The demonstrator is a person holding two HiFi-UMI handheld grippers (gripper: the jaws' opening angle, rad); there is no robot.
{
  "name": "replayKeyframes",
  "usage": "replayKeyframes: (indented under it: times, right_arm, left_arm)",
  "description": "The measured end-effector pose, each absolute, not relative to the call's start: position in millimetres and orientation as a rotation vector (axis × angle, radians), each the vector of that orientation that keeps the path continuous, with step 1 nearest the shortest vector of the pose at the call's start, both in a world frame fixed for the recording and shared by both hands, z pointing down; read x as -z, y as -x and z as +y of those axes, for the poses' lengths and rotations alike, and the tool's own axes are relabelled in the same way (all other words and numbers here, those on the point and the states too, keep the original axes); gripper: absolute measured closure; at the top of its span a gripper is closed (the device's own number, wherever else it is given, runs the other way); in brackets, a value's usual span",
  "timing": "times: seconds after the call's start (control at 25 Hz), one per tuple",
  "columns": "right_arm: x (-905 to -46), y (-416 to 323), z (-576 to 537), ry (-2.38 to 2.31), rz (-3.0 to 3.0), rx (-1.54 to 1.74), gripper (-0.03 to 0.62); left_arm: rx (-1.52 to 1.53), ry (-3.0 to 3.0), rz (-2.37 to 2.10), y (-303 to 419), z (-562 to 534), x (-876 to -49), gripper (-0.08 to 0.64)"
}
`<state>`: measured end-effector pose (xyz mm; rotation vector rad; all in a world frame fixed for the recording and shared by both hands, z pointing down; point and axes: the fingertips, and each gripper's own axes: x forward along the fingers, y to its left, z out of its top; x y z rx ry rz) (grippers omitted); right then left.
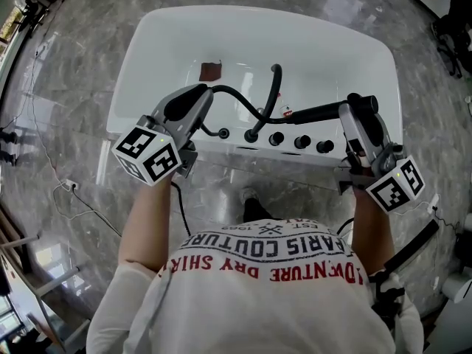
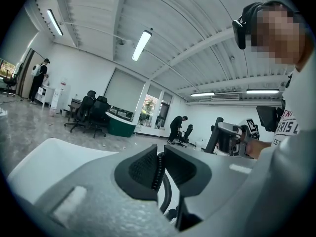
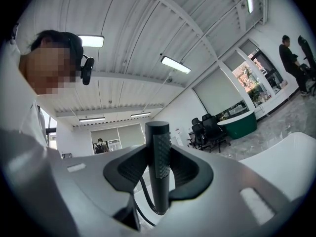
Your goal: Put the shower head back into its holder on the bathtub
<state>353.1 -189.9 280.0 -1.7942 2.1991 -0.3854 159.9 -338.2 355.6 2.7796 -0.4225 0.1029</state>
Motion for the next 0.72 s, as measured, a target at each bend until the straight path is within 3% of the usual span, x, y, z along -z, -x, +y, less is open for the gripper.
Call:
replayKeyframes:
  times: [0.72]
  right_arm:
    - [-294, -369, -218, 1.772, 2.208, 0.438, 0.453]
  left_arm:
    - [-0.156, -2.625, -0.502, -161, -364, -436, 0.511]
